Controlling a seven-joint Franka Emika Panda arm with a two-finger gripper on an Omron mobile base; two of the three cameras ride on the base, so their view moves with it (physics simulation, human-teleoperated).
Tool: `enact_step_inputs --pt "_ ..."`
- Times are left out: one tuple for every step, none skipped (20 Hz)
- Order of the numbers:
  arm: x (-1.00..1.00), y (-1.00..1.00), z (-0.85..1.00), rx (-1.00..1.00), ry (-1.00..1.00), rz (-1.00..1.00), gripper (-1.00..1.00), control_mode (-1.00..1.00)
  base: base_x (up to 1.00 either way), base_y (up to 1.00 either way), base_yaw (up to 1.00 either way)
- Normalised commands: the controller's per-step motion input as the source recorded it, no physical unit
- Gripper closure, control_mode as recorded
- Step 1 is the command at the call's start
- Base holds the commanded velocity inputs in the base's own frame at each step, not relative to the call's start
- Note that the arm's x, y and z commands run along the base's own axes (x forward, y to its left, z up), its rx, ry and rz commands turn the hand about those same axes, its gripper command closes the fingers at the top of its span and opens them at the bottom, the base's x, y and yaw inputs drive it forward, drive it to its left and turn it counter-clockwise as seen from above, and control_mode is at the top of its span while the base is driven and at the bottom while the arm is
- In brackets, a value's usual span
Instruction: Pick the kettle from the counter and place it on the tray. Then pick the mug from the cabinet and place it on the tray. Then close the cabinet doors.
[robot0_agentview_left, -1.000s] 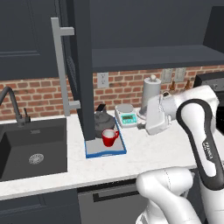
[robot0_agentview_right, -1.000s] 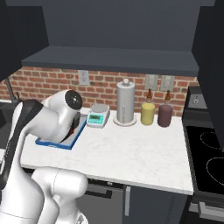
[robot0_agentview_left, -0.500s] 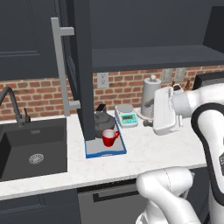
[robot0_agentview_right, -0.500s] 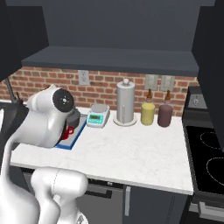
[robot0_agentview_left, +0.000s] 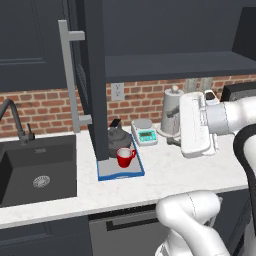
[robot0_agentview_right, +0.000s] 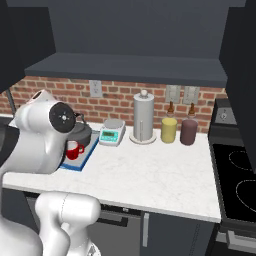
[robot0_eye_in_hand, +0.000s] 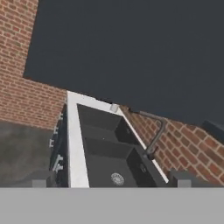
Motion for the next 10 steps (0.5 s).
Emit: enact_step_inputs --pt "-0.41 0.19 0.33 0.0 -0.22 0.13 -1.0 -1.0 0.0 0.0 0.0" --pt "-0.37 0.3 0.3 0.0 -0.21 0.11 -1.0 -1.0 0.0 0.0 0.0" --pt "-0.34 0.35 0.27 0.0 -0.2 0.11 -1.0 -1.0 0.0 0.0 0.0" --pt "-0.34 0.36 0.26 0.0 -0.21 0.12 -1.0 -1.0 0.0 0.0 0.0" --pt "-0.36 0.36 0.26 0.0 -0.22 0.11 -1.0 -1.0 0.0 0.0 0.0" --pt "-0.4 0.36 0.3 0.0 -0.26 0.1 -1.0 -1.0 0.0 0.0 0.0" --pt "-0.43 0.39 0.29 0.0 -0.27 0.1 -1.0 -1.0 0.0 0.0 0.0" --pt "-0.43 0.44 0.26 0.0 -0.26 0.07 -1.0 -1.0 0.0 0.0 0.0" --pt "-0.39 0.54 0.23 0.0 -0.24 0.05 -1.0 -1.0 0.0 0.0 0.0" --pt "-0.34 0.68 0.19 0.0 -0.23 0.0 -1.0 -1.0 0.0 0.0 0.0"
